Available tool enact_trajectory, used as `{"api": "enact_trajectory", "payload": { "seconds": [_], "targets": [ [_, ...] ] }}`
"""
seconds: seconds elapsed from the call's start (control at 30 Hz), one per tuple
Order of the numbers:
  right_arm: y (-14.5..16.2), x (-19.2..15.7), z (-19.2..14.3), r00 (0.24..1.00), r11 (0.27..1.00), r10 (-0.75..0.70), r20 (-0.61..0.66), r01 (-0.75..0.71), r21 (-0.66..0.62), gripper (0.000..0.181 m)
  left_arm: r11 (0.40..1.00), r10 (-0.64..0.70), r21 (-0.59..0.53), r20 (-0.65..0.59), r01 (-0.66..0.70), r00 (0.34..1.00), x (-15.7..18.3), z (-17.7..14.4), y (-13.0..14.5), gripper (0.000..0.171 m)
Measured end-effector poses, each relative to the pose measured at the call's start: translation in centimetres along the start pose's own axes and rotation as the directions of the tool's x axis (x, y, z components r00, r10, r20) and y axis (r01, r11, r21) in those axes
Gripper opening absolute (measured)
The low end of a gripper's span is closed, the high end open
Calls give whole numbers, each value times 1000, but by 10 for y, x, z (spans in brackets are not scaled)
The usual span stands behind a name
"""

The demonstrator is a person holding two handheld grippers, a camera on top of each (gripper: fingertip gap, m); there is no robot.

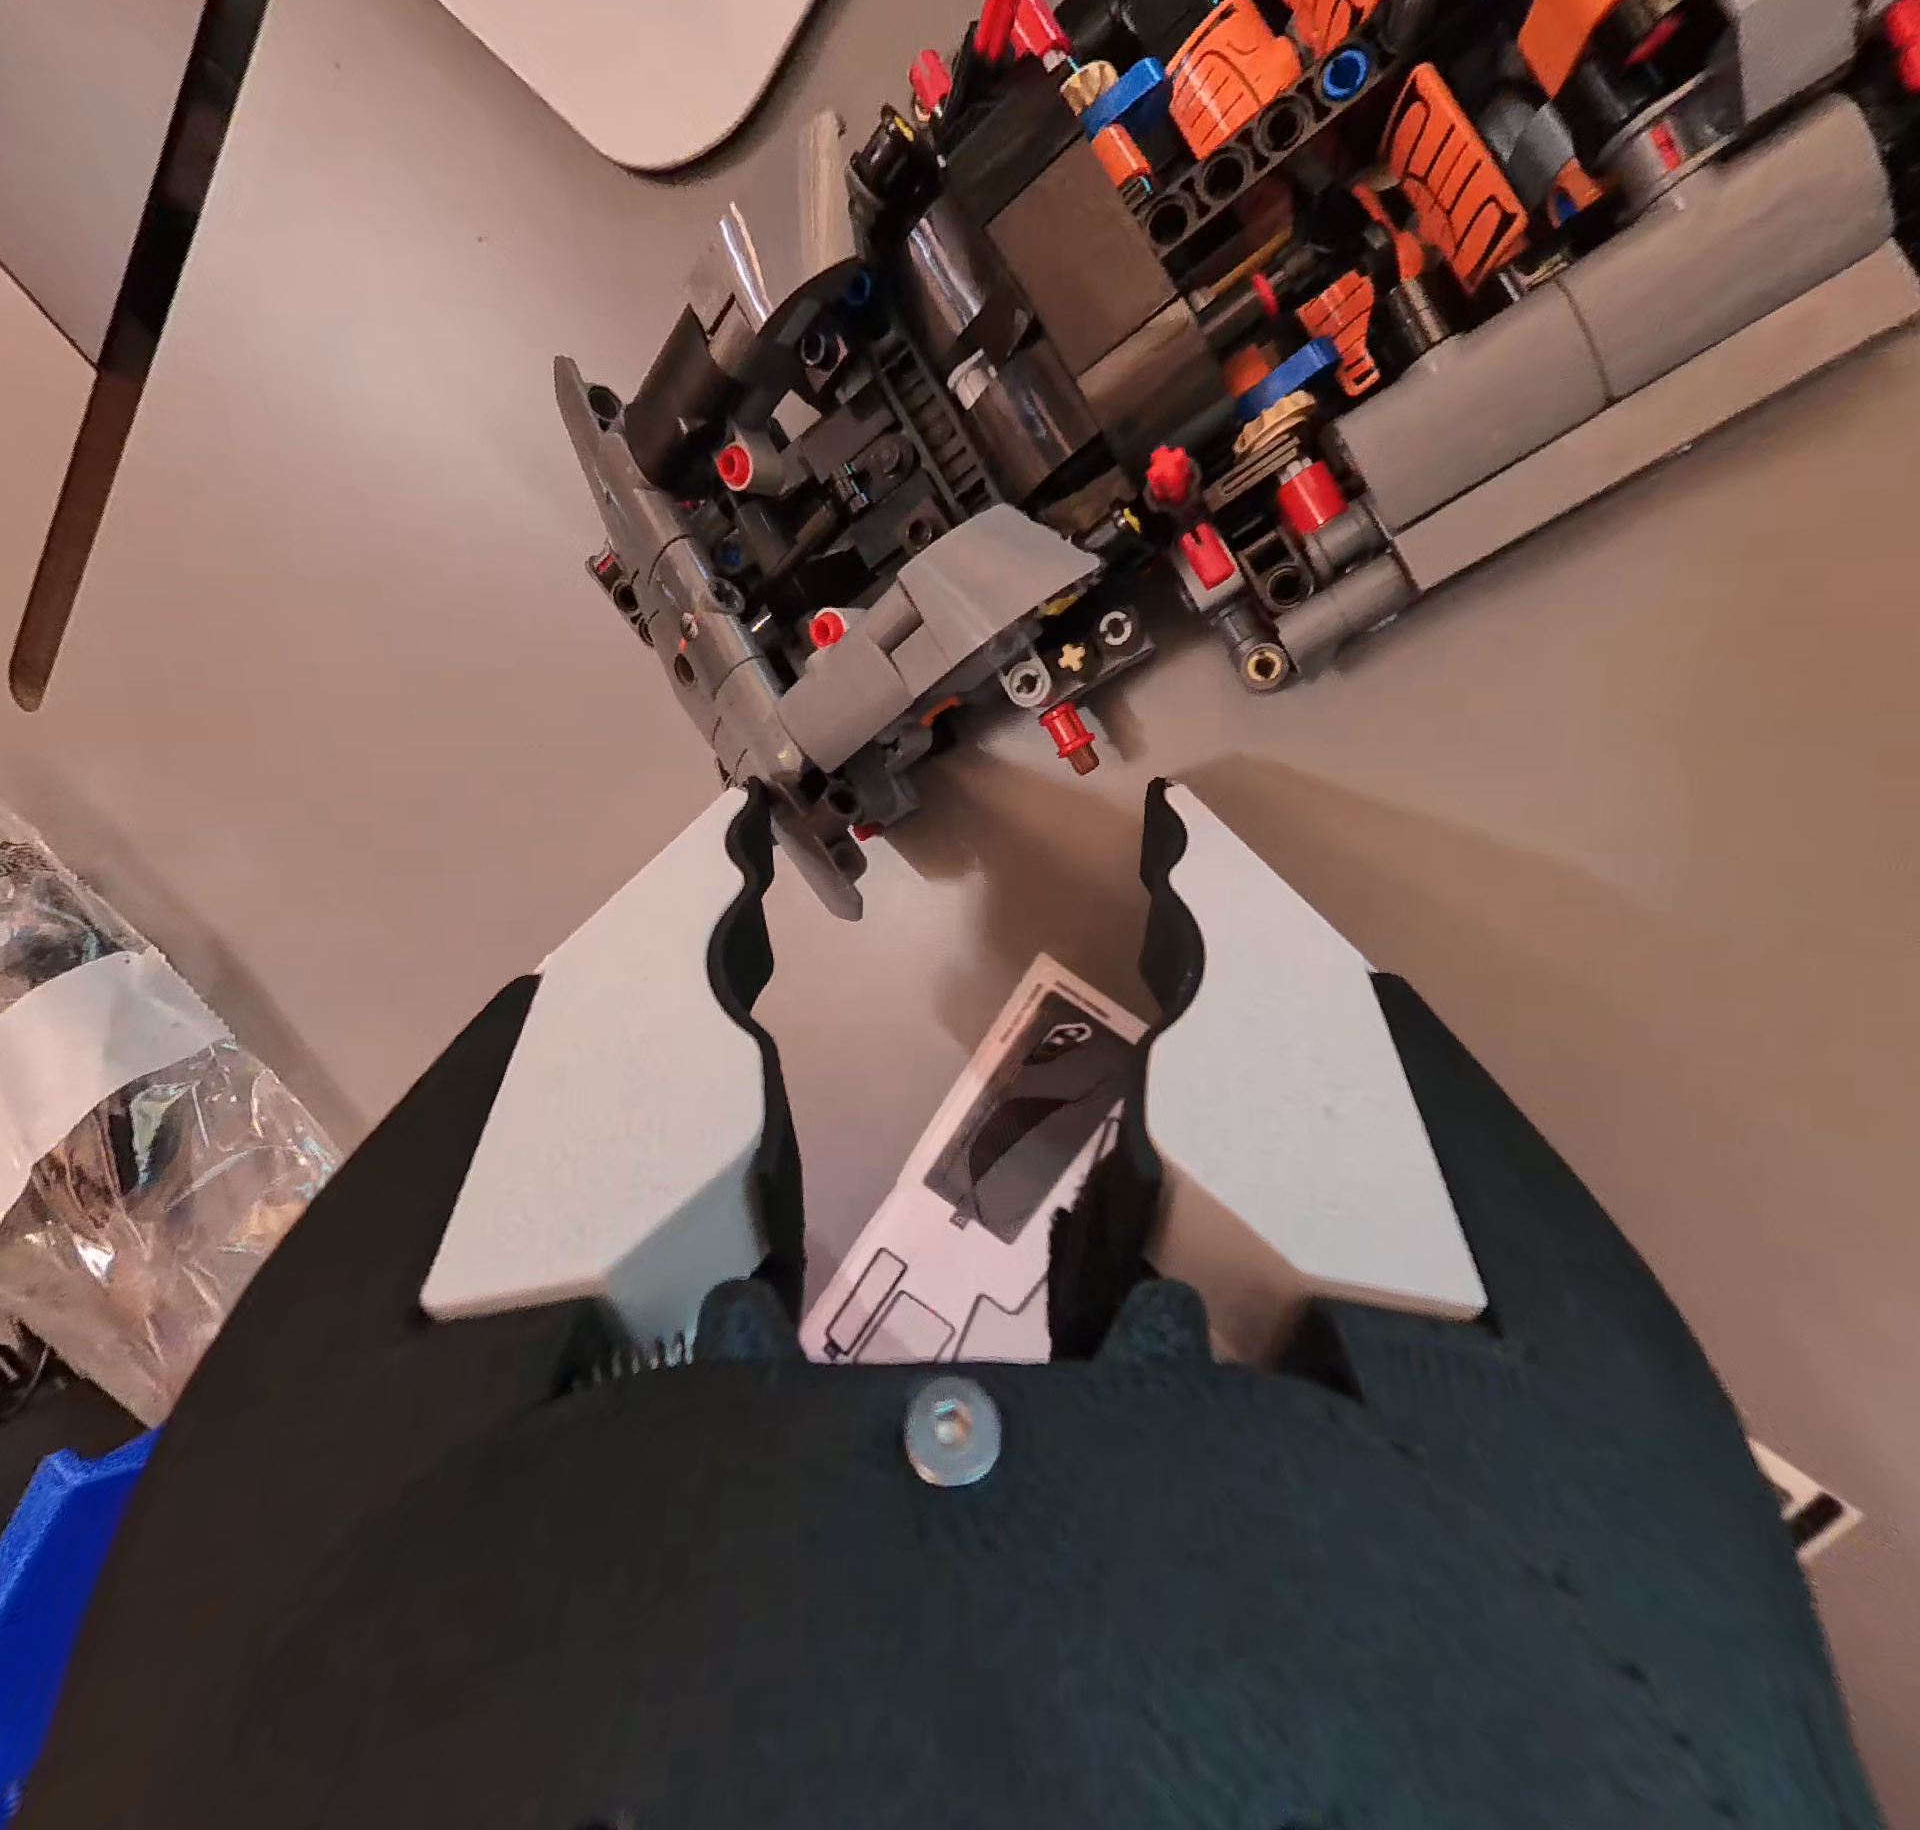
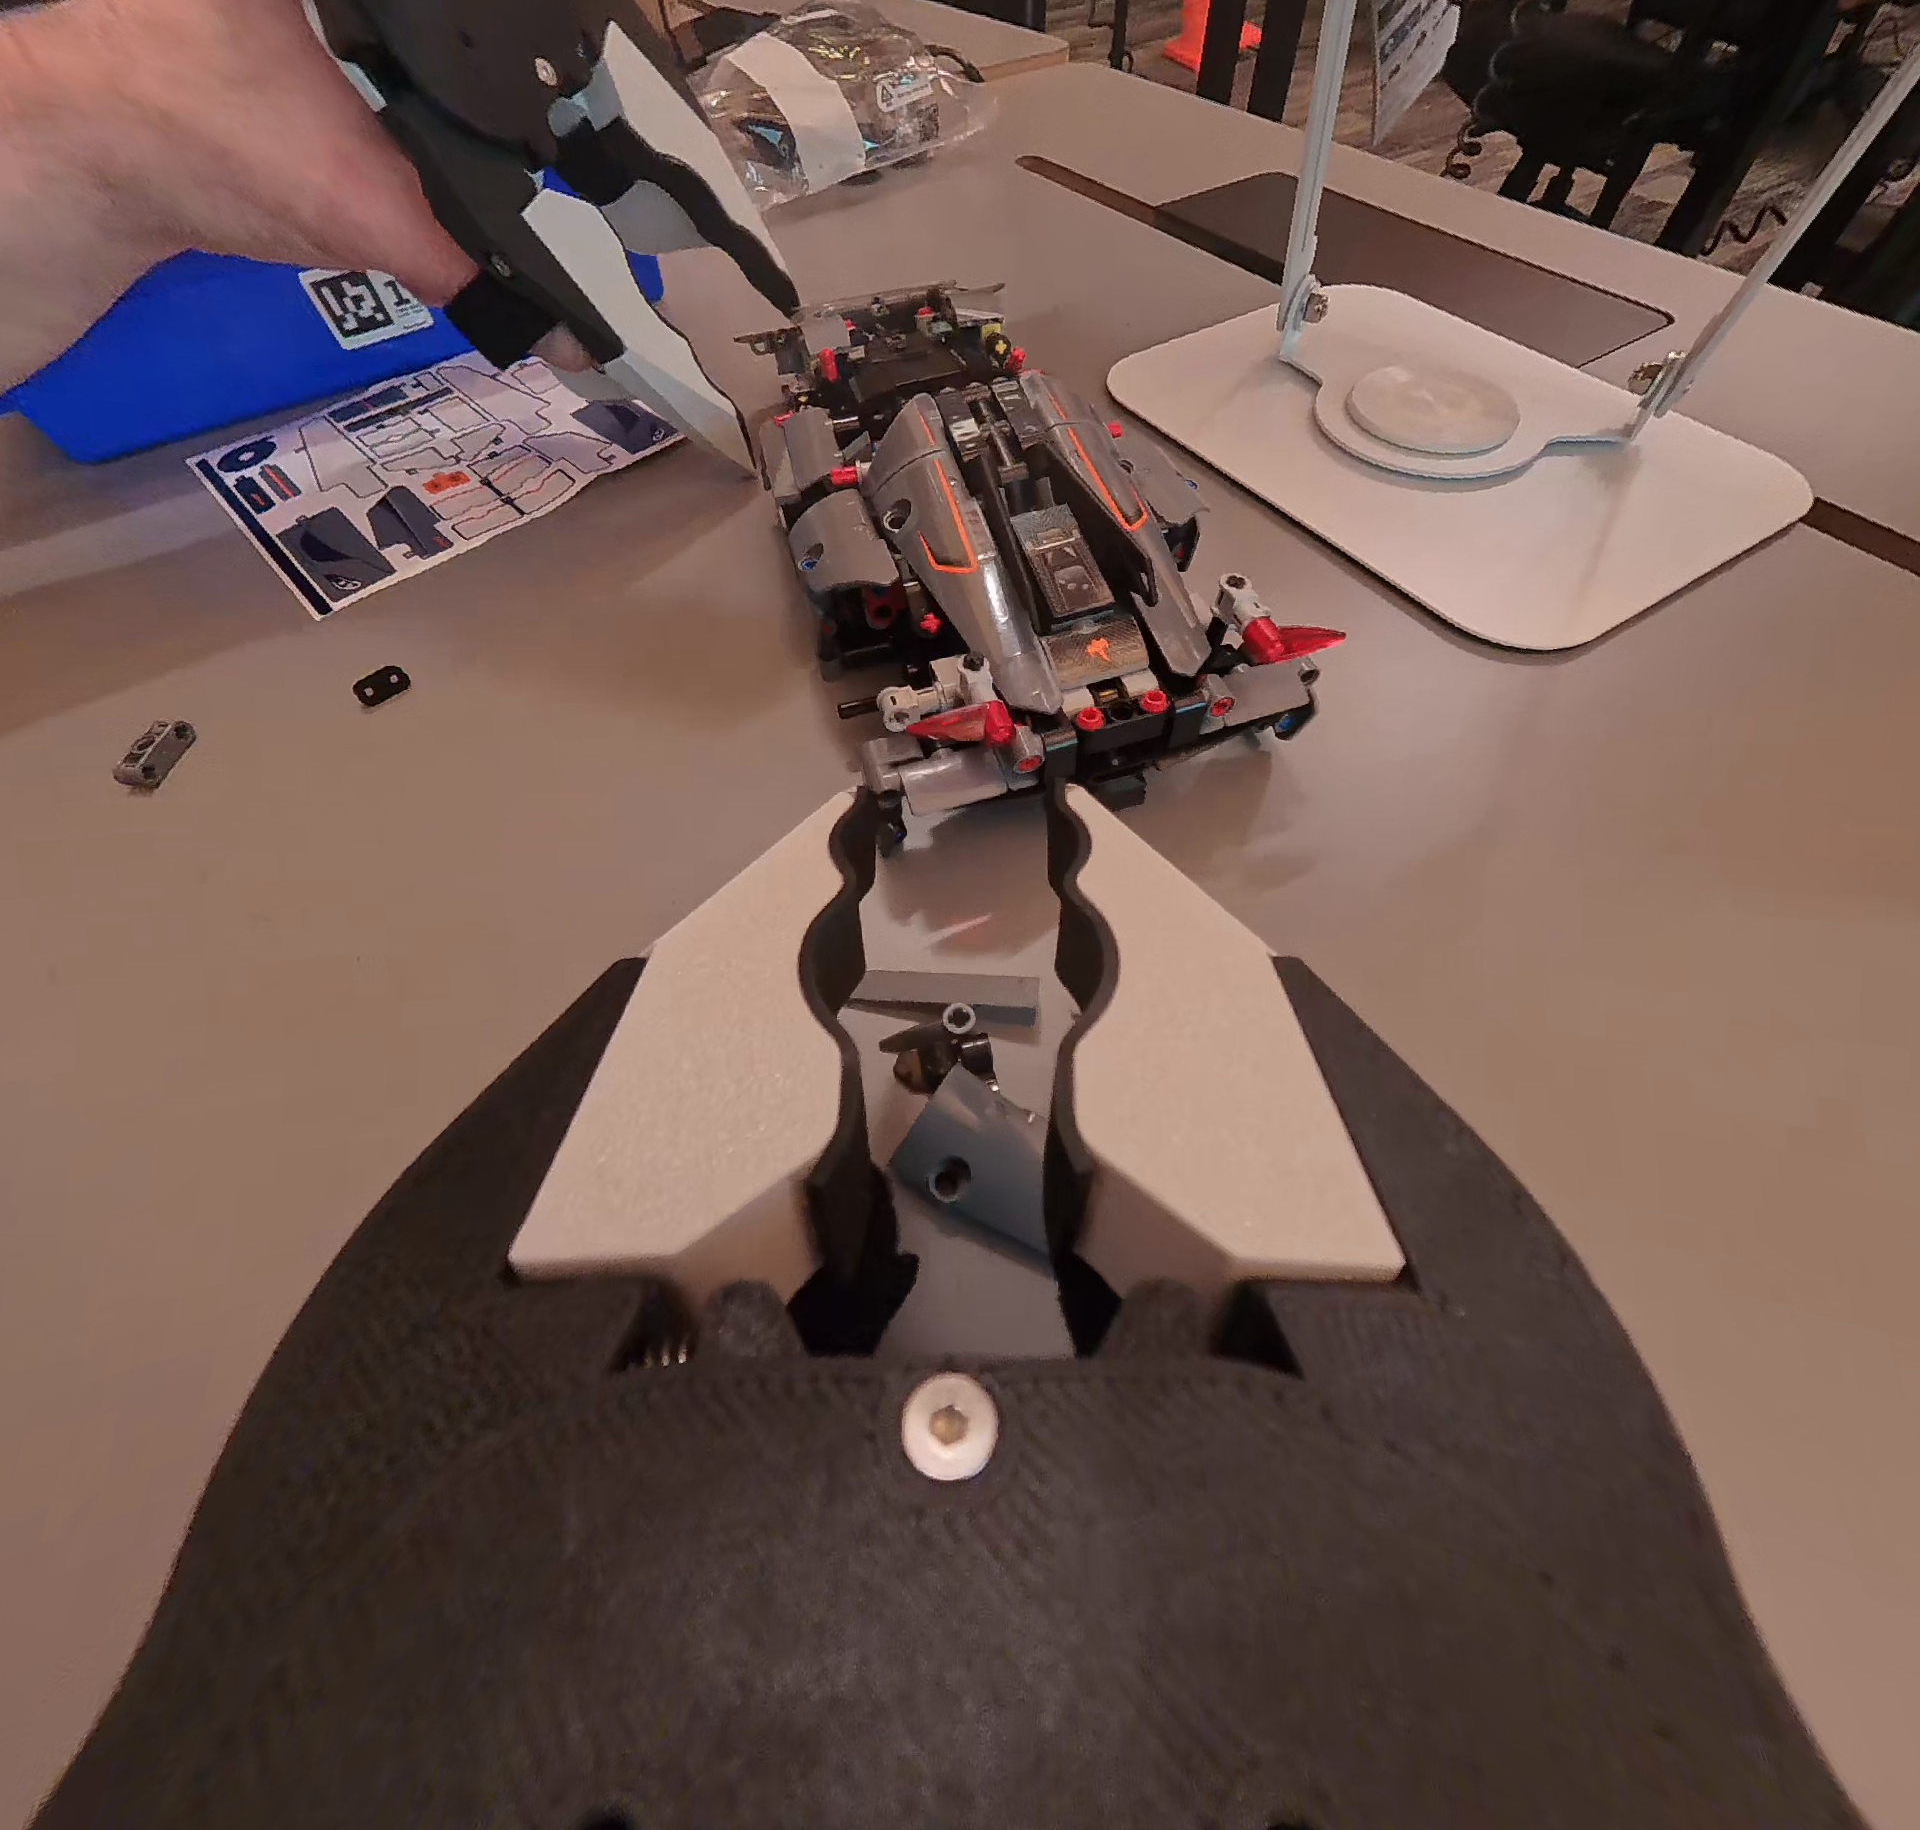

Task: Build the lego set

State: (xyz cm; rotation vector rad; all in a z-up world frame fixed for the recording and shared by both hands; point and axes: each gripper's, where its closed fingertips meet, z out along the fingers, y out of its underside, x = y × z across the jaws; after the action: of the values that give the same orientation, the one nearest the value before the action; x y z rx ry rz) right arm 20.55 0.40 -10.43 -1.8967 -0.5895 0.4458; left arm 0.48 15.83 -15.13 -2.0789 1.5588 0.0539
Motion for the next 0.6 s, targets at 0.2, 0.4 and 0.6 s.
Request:
{"api": "enact_trajectory", "payload": {
  "seconds": [0.2, 0.4, 0.6],
  "targets": [
    [-4, 5, -5, 1000, 1000, 7, -26, -6, 25, 31, 999, -22, -23, 48, 23, 999, 17, -6, -2, 65],
    [-13, 7, -12, 999, 997, -4, -42, 7, 72, 31, 998, -64, 18, 64, 63, 996, 51, -16, -10, 62],
    [-22, -3, -17, 997, 991, -71, -19, 72, 114, 31, 998, -47, 49, 58, 45, 997, 93, -27, -24, 61]
  ]
}}
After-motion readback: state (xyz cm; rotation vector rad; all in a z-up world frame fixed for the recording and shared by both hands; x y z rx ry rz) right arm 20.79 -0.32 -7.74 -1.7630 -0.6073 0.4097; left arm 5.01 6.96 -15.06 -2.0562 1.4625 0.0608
